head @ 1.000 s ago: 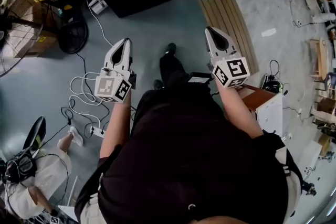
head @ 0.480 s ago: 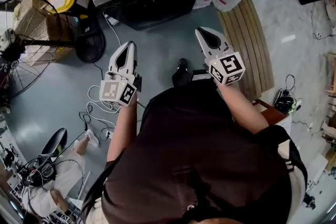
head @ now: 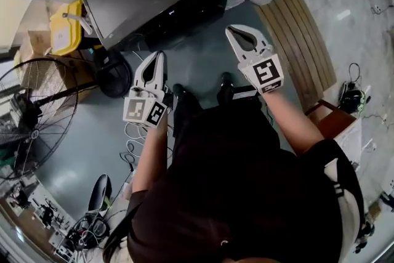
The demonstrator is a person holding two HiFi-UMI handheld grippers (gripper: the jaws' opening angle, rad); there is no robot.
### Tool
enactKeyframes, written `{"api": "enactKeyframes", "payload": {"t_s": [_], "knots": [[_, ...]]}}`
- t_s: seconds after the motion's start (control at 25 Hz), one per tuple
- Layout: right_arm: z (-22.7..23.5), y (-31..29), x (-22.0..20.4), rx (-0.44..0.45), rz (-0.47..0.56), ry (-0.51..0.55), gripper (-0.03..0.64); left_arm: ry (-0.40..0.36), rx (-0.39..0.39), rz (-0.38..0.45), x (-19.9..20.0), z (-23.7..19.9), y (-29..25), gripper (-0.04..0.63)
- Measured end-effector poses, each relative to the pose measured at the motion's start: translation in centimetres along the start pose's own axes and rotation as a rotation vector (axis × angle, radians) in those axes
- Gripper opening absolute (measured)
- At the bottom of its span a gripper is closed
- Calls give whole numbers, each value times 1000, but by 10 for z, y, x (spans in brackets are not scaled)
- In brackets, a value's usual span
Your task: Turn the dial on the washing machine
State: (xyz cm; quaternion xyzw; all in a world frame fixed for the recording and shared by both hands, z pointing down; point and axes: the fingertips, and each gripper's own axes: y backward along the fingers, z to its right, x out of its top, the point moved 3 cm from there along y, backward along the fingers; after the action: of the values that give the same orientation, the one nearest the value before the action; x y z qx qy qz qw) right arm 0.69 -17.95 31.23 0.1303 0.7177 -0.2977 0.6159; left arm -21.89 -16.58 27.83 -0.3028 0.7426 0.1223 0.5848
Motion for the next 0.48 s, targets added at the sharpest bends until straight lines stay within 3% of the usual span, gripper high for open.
{"api": "enactKeyframes", "payload": {"t_s": [0.12, 0.28, 0.48], "knots": [[-2, -15, -5, -78, -22, 104, 26, -1, -78, -13, -15, -19, -21, 15], [-15, -38, -17, -187, -131, 371, 26, -42, -177, -118, -36, -56, -48, 15], [-16, -47, -45, -245, -195, 445, 26, -93, -290, -194, -59, -74, -76, 15]]}}
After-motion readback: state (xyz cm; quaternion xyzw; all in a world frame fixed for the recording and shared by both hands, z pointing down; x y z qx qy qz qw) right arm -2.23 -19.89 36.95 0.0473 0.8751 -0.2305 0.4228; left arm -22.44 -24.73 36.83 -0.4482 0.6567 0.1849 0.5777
